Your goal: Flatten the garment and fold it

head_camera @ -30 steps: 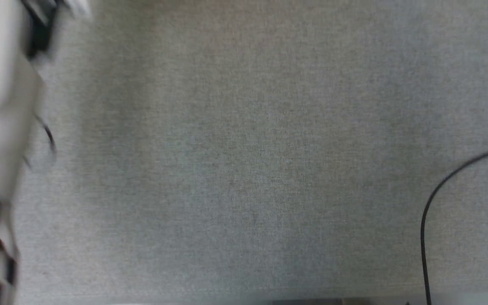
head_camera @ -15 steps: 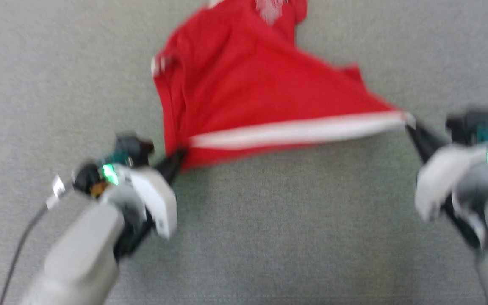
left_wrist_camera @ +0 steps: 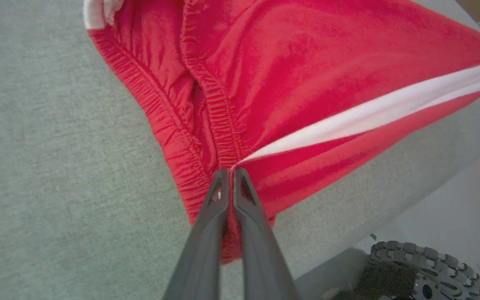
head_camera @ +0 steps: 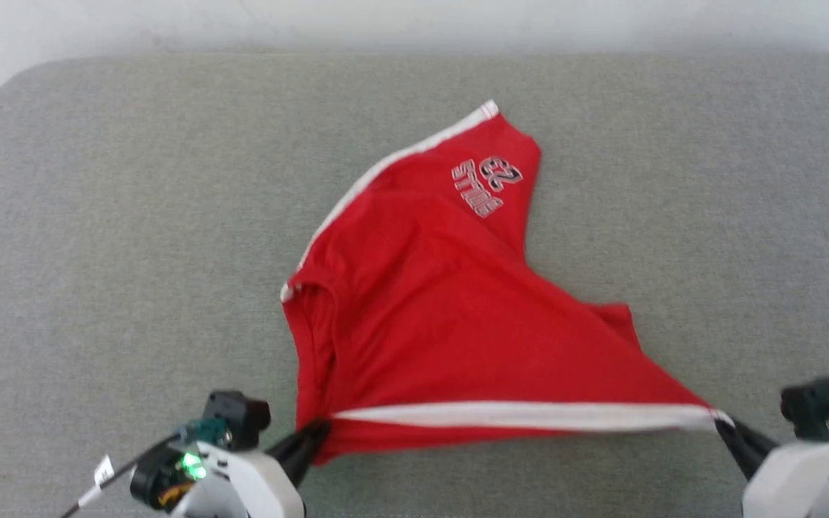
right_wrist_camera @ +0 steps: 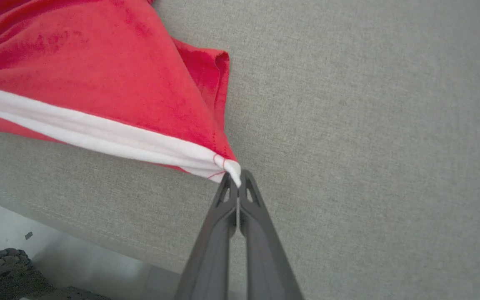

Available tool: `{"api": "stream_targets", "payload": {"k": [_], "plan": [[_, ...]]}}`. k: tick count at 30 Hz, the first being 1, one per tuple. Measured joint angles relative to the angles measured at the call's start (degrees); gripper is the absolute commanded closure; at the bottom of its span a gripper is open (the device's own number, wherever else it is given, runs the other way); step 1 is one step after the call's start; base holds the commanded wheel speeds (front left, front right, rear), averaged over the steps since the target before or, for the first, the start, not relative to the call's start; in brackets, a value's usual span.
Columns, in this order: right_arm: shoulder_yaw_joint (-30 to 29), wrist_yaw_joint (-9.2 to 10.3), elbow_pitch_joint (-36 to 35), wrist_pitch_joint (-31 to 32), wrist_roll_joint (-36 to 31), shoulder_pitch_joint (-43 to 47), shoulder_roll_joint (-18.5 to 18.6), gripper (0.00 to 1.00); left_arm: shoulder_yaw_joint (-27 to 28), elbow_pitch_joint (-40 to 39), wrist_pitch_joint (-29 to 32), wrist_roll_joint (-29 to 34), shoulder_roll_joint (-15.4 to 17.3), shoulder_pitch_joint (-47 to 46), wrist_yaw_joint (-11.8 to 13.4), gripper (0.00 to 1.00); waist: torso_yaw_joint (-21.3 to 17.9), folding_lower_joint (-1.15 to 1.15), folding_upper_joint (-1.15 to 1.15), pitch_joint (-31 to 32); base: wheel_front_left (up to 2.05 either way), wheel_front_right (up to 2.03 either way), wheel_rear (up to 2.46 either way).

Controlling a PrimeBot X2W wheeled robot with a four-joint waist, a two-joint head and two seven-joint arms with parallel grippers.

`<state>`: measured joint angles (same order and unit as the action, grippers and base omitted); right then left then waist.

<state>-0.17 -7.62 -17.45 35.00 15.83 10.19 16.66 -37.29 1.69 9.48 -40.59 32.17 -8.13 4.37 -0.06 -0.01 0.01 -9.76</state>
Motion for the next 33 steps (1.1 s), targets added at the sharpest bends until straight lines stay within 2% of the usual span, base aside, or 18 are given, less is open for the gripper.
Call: {"api": "stream_targets", "payload": {"k": [4, 8, 12, 16, 21, 28, 33], "plan": [[-2.65, 0.0, -4.24, 4.3, -0.22, 4.48, -1.18, 1.0, -0.02, -5.31, -0.32, -0.26, 0.68, 3.5, 2.0, 1.0, 0.85, 0.0, 0.0, 0.17, 0.0, 0.0, 0.0], [-3.67, 0.01, -6.84, 2.18, -1.4, 2.87, -1.34, 1.0, 1.01, -8.46, -4.89, 0.88, -0.31, 3.41, 2.83, 1.0, 1.61, 0.01, 0.0, -0.3, 0.0, 0.0, 0.0], [-1.6, 0.01, -5.61, -1.6, -2.75, -5.05, 0.23, 1.0, 1.87, -7.45, -8.37, 2.43, -2.7, 0.37, 3.28, 1.0, 2.43, 0.01, 0.0, -1.26, 0.0, 0.0, 0.0], [2.61, 0.01, 0.04, -3.5, -2.71, -16.44, 3.98, 1.0, 2.35, -3.78, -10.38, 3.47, -6.09, -5.35, 3.28, 1.0, 3.56, 0.02, 0.0, -2.72, 0.0, 0.0, 0.0], [8.56, 0.01, 10.93, -4.49, -1.32, -32.3, 8.35, 1.0, 2.77, 2.21, -11.36, 4.24, -10.56, -12.27, 3.72, 1.0, 5.46, 0.02, 0.0, -5.36, 0.0, 0.0, 0.0], [16.07, 0.01, 25.5, -5.14, 0.89, -52.03, 10.85, 1.0, 3.15, 10.39, -13.46, 4.01, -17.37, -19.94, 3.78, 1.0, 9.01, 0.03, 0.0, -10.2, 0.0, 0.0, 0.0], [19.89, 0.01, 35.5, -5.71, 1.05, -62.47, 12.35, 1.0, 3.7, 15.34, -15.33, 3.36, -21.82, -23.71, 4.33, 1.0, 12.1, 0.03, 0.0, -13.93, 0.0, 0.0, 0.0]]}}
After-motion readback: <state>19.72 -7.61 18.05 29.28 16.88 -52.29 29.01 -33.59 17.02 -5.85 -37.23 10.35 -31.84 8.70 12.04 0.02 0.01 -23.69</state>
